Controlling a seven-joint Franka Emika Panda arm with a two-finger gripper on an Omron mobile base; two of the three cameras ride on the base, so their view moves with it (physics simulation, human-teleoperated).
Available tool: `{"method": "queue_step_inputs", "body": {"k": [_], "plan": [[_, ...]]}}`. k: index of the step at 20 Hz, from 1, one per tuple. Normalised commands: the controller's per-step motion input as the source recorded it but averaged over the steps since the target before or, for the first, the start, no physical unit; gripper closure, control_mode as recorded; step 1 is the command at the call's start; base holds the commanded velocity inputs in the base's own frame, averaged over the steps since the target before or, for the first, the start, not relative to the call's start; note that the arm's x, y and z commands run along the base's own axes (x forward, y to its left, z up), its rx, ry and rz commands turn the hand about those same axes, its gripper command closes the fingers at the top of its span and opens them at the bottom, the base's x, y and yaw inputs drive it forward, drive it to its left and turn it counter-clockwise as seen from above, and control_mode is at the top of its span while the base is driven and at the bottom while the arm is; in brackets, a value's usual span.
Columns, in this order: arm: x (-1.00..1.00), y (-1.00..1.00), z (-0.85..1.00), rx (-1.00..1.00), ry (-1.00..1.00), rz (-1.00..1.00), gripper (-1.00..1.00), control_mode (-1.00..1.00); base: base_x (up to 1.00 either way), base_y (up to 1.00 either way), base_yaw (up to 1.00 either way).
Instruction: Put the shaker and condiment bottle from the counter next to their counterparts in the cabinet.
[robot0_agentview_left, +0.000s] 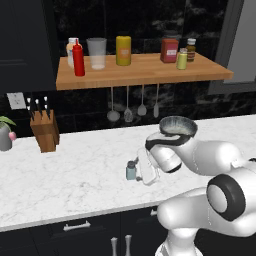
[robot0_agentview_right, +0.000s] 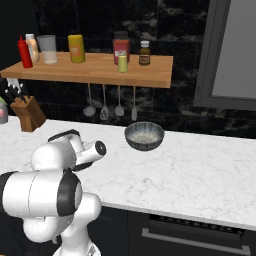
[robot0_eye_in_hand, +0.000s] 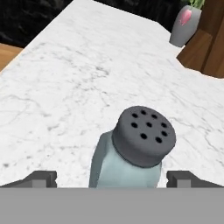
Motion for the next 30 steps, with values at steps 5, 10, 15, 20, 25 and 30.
{"method": "queue_step_inputs", "body": {"k": [5, 10, 15, 20, 25, 30], "plan": [[0.00, 0.31, -0.37, 0.00, 0.00, -0.03, -1.00, -1.00, 0.00, 0.00, 0.00], [0.00, 0.36, -0.43, 0.00, 0.00, -0.03, 1.00, -1.00, 0.00, 0.00, 0.00], [-0.02, 0.11, -0.23, 0.01, -0.02, -0.04, 1.00, -1.00, 0.00, 0.00, 0.00], [0.00, 0.00, 0.04, 0.07, -0.02, -0.06, 1.00, -1.00, 0.00, 0.00, 0.00], [-0.06, -0.09, 0.69, 0.02, -0.12, -0.14, 1.00, -1.00, 0.00, 0.00, 0.00], [-0.07, -0.09, 0.81, 0.00, -0.03, -0.21, 1.00, -1.00, 0.00, 0.00, 0.00]]}}
